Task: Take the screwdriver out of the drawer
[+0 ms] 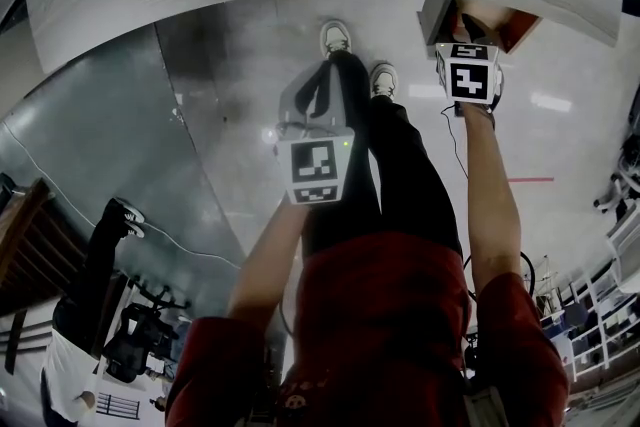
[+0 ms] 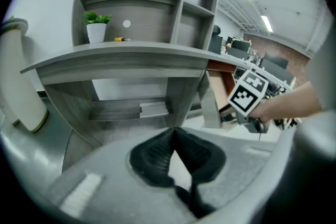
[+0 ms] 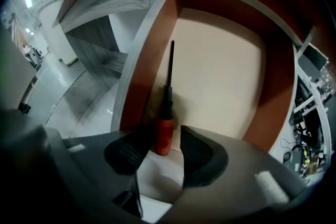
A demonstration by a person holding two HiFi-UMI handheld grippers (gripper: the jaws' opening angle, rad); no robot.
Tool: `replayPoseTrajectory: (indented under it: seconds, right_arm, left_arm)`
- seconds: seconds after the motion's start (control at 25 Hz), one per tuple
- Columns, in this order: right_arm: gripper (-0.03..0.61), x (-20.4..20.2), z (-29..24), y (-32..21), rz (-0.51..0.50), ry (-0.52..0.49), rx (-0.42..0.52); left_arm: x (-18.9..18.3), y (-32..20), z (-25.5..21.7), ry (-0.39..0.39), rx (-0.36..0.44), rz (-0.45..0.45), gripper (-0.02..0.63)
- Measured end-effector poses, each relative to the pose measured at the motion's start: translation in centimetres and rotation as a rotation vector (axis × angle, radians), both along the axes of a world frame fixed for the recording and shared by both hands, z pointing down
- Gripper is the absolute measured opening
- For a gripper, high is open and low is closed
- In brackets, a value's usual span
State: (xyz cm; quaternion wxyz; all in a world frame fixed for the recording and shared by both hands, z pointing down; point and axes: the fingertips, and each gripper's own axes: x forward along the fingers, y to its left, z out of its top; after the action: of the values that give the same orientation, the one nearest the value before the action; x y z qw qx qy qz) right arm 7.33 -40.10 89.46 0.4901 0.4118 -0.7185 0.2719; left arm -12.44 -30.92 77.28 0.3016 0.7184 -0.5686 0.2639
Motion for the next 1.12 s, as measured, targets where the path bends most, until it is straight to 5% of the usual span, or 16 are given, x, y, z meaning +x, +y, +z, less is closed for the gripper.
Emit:
replayPoseTrajectory:
  seconds: [0.4,1.12]
  right_arm:
    - [0.107,0.7,1.4,0.3,-0.078,0.162,-0.053]
    - [0.097,1.6,-0.6,1.4,-0.044,0.069,-0.057]
  left_arm:
    - [0.1,-0.2,0.5,0.002,-0.012,0.001,0.000]
    - [2.2,-0.3,-1.8,-0.019,0.008,0.032,0.000]
